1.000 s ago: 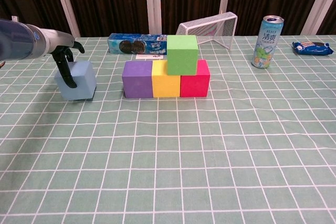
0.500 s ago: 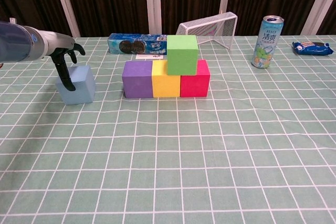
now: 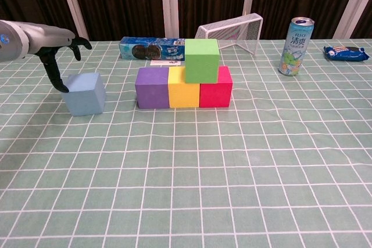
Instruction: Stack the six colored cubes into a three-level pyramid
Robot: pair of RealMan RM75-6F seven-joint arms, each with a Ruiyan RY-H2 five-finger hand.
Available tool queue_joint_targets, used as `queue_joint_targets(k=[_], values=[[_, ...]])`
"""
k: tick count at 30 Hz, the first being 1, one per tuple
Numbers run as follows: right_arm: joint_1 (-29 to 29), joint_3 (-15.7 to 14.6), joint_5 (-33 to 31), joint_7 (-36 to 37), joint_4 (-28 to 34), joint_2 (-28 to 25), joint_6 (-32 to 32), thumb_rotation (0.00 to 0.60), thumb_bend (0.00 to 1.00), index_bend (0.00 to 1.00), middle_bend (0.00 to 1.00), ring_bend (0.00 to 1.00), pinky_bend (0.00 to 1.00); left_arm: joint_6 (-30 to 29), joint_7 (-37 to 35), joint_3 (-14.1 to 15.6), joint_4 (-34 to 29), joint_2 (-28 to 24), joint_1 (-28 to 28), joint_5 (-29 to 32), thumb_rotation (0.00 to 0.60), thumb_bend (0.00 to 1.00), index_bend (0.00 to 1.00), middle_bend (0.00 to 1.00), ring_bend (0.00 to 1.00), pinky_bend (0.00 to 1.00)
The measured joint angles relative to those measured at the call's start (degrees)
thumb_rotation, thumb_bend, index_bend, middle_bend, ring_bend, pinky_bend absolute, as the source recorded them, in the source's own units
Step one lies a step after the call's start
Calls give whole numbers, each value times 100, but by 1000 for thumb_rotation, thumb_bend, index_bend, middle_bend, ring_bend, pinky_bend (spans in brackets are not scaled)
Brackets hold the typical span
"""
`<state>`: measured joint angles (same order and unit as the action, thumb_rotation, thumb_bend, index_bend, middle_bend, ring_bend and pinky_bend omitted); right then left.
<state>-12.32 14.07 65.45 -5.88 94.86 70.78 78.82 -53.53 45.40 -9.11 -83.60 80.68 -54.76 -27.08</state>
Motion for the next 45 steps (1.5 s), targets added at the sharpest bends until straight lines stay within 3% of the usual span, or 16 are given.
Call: queue_joint_targets(k=[5,11,23,45], values=[[-2,-6,-18,-14,11,6,-23,600,383,0,0,0,0,265,-787,168,180,-88,262,-1035,600,65,0,175,13,18],[-6,-10,-17,-24,11,17,-31,600,383,0,0,0,0,615,-1324,312,500,-81,429,-1537,600,65,0,165,13,83],[-7,-13,-33,-7,18,6,-69,600,383,0,0,0,0,700,-1515,286,654,151,402,-1548,600,105,0,173,13,83],[-6,-28,-95,7,56,-18,-150,600,384,0,0,0,0,529,-1736,146,834,415,449,-1451,600,414,21,309,14,97]])
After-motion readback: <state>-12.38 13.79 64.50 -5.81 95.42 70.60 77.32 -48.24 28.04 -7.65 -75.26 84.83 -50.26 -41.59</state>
